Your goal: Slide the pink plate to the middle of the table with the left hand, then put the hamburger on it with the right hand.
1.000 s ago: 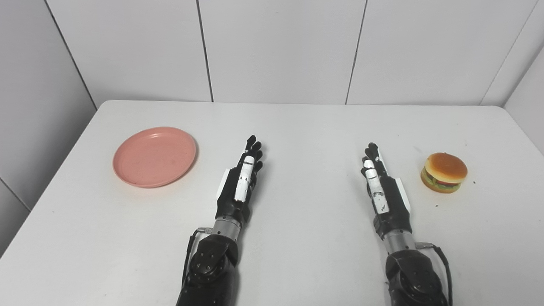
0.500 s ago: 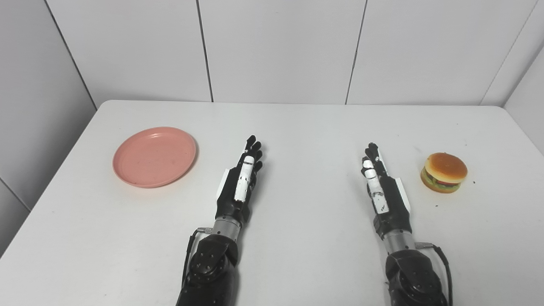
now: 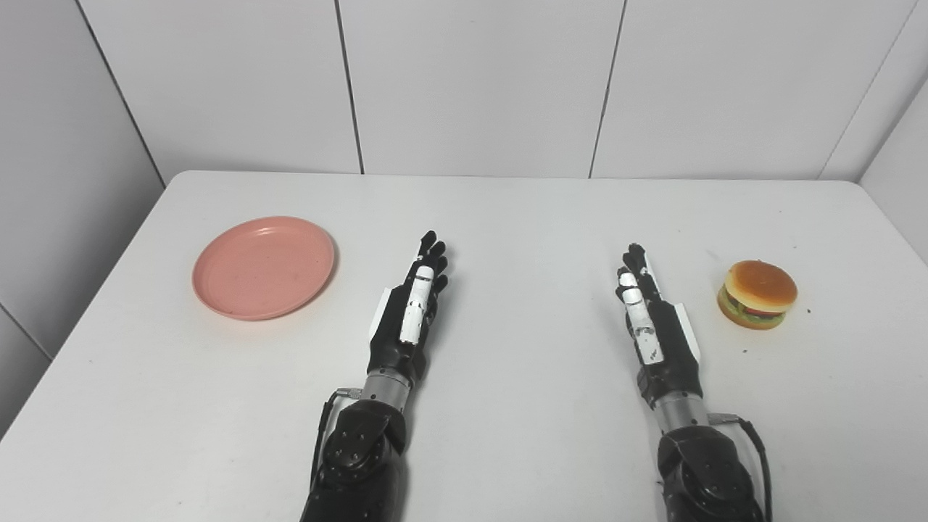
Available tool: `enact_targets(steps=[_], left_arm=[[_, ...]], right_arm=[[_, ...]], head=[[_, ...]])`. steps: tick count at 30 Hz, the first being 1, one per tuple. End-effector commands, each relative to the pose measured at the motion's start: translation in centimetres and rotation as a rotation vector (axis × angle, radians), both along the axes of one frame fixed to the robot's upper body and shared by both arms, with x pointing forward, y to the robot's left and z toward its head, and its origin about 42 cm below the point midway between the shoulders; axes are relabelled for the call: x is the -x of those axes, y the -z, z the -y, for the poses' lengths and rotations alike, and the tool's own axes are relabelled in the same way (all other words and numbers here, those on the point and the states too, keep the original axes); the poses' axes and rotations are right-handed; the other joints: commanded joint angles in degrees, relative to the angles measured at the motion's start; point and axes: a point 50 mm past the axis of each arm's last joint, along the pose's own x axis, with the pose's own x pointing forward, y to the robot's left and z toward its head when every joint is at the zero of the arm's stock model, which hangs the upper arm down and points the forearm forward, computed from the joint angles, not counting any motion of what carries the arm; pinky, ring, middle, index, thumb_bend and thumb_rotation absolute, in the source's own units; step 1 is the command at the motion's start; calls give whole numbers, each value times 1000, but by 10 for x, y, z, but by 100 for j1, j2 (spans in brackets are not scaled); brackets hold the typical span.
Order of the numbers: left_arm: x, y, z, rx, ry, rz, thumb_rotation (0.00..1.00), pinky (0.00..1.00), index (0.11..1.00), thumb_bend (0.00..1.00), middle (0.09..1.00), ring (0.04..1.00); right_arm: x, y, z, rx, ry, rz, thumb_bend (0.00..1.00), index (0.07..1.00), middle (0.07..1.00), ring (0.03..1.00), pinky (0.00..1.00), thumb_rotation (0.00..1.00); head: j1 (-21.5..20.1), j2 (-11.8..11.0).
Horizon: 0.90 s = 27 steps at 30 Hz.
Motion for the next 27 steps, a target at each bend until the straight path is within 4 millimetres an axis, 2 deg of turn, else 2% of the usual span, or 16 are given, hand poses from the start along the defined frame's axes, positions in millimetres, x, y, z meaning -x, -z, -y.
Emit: enact_targets(steps=[1, 27], left_arm=[[1, 0, -1, -1, 8, 17, 1000, 1000, 1000, 367, 1000, 1000], [2, 1, 0, 3, 1, 12, 1000, 1000, 1000, 369, 1000, 1000]], right_arm=[[-8, -18, -2, -10, -11, 64, 571, 1000, 1000, 996, 999, 901], [-8, -18, -3, -2, -5, 71, 558, 1000, 1000, 985, 982, 908]], head=[[4, 2], [16, 11]])
